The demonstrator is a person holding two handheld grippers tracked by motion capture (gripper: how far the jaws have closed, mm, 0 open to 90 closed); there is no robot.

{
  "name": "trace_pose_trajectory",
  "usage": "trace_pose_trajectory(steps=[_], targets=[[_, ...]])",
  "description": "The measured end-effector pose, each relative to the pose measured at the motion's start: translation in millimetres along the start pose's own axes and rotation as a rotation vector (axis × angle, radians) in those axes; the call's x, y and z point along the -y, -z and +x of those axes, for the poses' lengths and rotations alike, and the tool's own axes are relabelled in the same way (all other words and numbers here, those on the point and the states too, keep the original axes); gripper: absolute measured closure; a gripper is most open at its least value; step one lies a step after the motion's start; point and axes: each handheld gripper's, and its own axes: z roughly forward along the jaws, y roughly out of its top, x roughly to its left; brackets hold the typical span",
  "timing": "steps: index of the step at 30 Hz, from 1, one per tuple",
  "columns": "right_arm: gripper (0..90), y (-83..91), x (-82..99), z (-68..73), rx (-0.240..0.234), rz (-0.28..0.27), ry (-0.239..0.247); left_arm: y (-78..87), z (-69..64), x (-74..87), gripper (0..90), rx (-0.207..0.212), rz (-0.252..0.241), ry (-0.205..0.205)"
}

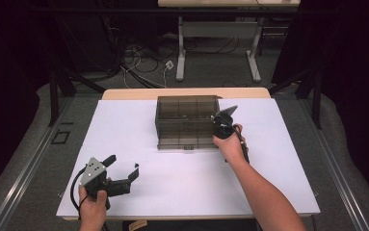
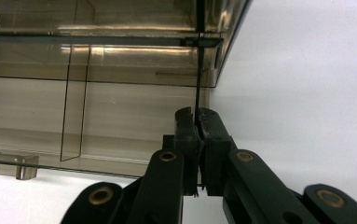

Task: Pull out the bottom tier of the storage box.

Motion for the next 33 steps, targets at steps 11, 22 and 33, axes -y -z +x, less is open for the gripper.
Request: trace_pose_trajectory(steps=[11,22,33], targets=[[87.5,0.8,3.6,-1.7,-0.023,-0.007,0.006,-0.3,-0.2,0.1,0.6,0.001,-0.002,-0.001],[87.0,3.1,7.8,-2.9,-0.028,0.001,0.019,-0.5,-0.7,0.1,0.5,0.002,0.001,0.0],[86.9,5.3,11.8,-5.5,-0.037,0.009,0.03,-0.6,-1.0,0.2,0.5,0.003,0.003,0.002]])
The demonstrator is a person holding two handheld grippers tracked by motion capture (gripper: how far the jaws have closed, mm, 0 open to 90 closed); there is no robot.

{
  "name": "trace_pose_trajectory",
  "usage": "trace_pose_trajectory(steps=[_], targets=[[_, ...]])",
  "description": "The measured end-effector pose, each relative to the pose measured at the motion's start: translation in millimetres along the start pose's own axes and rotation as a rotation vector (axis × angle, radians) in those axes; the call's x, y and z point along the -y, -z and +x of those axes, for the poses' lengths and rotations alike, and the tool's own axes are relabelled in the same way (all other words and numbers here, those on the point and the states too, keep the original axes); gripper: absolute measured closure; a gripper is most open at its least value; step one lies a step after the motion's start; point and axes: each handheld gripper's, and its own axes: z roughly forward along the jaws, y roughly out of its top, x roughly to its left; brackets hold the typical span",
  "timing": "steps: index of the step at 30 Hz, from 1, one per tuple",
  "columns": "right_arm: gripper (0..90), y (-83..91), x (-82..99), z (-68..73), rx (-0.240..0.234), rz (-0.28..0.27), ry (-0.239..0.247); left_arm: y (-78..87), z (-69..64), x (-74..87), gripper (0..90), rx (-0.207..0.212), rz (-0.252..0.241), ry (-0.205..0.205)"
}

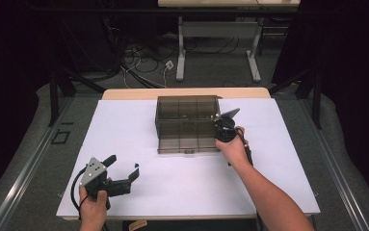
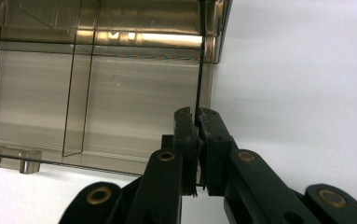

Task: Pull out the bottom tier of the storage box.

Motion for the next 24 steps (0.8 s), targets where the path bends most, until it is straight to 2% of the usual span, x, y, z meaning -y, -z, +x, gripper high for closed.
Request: trace_pose_trajectory(steps=[7,8,11,12,15,20,21,24], targets=[[86.4,1.3,3.4,0.1,-0.007,0.003,0.003,-0.1,0.0,-0.1,0.5,-0.001,0.002,-0.005],[86.3,0.5,4.2,-0.3,-0.027,-0.013,-0.002,-0.1,0.1,-0.1,0.6,-0.001,0.002,-0.005],[86.1,1.8,4.8,-0.2,-0.012,0.002,0.014,-0.2,0.3,0.0,0.5,-0.001,0.001,-0.004],[86.0,2.0,5.0,0.3,-0.009,0.005,0.006,-0.2,0.3,0.0,0.6,-0.001,0.002,-0.004],[85.8,2.7,6.9,0.0,-0.014,0.004,0.025,-0.2,0.1,0.0,0.5,0.0,0.002,-0.004],[85.7,3.9,8.1,-0.1,-0.009,0.015,0.019,-0.2,-0.1,0.0,0.6,0.0,-0.001,-0.002],[85.7,3.3,8.9,-1.1,-0.026,0.002,0.023,-0.2,0.0,0.0,0.6,-0.001,-0.001,-0.003],[85.6,3.6,10.0,-1.1,-0.025,0.003,0.023,-0.4,-0.2,0.0,0.6,-0.001,-0.001,-0.001]])
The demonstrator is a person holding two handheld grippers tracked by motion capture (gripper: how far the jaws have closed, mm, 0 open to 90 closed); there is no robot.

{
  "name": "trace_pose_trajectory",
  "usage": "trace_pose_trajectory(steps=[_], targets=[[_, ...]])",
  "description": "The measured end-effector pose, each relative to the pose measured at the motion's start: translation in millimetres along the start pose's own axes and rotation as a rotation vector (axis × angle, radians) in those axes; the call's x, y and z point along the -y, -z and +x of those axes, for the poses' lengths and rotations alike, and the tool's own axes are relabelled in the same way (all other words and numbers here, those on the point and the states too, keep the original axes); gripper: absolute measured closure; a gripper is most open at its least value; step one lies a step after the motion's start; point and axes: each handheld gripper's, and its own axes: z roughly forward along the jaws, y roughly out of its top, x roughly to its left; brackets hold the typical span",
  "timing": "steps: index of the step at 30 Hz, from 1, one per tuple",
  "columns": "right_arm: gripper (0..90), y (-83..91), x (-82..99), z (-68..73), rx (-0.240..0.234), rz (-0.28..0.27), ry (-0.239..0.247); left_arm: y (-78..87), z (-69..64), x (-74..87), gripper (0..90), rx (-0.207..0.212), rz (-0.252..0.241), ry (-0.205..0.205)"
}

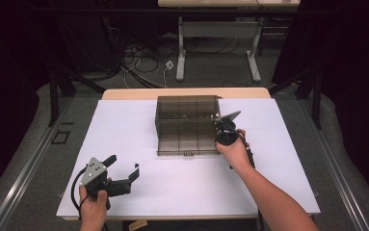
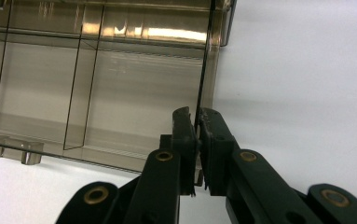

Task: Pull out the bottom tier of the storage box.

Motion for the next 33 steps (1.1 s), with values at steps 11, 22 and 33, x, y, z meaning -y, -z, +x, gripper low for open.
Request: trace_pose_trajectory(steps=[11,22,33], targets=[[85.1,0.4,2.6,0.0,-0.003,0.001,0.009,-0.2,-0.1,0.0,0.5,0.001,0.0,0.0],[84.9,-0.3,4.8,-1.4,-0.013,-0.001,0.015,-0.6,-0.2,0.0,0.6,-0.001,0.001,-0.003],[84.6,-0.8,5.3,-3.7,-0.021,-0.008,0.026,-0.9,-0.1,0.4,0.6,-0.001,0.004,-0.002]])
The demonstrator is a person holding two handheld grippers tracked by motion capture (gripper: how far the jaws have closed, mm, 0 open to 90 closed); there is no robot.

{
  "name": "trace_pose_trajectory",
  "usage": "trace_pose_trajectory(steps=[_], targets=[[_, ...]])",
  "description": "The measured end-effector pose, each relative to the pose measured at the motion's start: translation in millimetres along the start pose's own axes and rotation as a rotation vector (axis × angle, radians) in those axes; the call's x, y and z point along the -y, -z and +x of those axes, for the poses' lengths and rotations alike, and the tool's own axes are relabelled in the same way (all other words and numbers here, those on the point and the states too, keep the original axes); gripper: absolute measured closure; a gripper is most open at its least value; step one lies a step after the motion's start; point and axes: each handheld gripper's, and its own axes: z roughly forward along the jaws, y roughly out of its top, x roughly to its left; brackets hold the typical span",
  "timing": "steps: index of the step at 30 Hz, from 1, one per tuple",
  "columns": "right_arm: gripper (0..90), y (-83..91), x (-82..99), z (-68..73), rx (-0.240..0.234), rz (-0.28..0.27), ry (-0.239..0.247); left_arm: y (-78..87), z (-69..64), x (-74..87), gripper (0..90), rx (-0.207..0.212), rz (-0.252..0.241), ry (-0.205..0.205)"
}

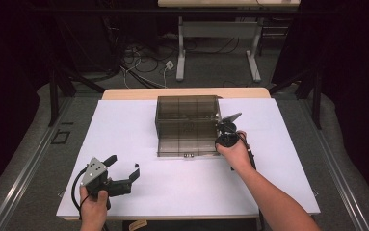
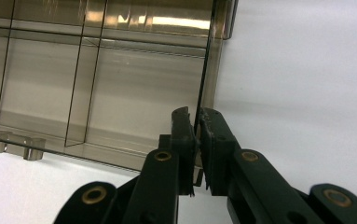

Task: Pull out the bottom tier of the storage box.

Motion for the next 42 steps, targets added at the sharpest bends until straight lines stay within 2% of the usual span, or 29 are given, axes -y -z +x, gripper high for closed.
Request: trace_pose_trajectory(steps=[4,5,11,12,13,15,19,20,21,23,29,31,39,42], targets=[[84.1,0.7,-0.6,-0.9,-0.013,0.001,-0.008,-0.2,0.1,0.2,0.6,0.0,0.002,0.001],[84.0,1.5,-0.8,-0.5,-0.016,0.005,-0.024,-0.4,-0.2,0.4,0.6,0.001,0.001,0.007],[80.9,7.5,-0.4,-3.7,-0.053,-0.028,-0.019,-0.8,0.1,0.6,0.6,-0.002,0.003,0.002],[80.1,7.4,0.4,-4.0,-0.075,-0.056,-0.021,-0.8,0.0,0.5,0.6,-0.002,0.003,0.002],[79.6,9.6,0.3,-3.8,-0.065,-0.036,-0.014,-0.8,-0.1,0.5,0.6,-0.002,0.004,0.002],[78.0,12.4,1.1,-4.0,-0.078,-0.038,-0.011,-1.1,0.0,0.5,0.6,-0.003,0.005,-0.002],[73.6,17.1,2.5,-4.1,-0.086,-0.062,0.002,-1.3,-0.5,0.7,0.6,-0.002,0.007,-0.003],[72.2,18.9,3.1,-3.3,-0.091,-0.066,-0.009,-1.4,-0.4,0.7,0.6,-0.002,0.006,-0.003],[71.3,19.8,3.5,-4.3,-0.097,-0.074,0.01,-1.5,-0.4,0.9,0.5,-0.002,0.008,-0.001],[67.9,22.9,4.4,-4.4,-0.104,-0.089,0.009,-1.6,-0.3,1.0,0.6,-0.003,0.009,-0.001],[61.6,29.7,7.2,-4.5,-0.124,-0.131,0.044,-1.5,-0.4,1.2,0.6,-0.004,0.013,-0.003],[59.6,32.1,8.6,-5.0,-0.116,-0.147,0.073,-1.8,-0.5,1.3,0.6,-0.004,0.014,-0.004],[53.9,40.2,13.3,-3.8,-0.14,-0.2,0.138,-3.2,-0.5,1.7,0.6,-0.004,0.022,-0.007],[49.9,42.1,14.5,-5.4,-0.139,-0.227,0.19,-3.6,-0.5,1.8,0.5,-0.004,0.024,-0.008]])
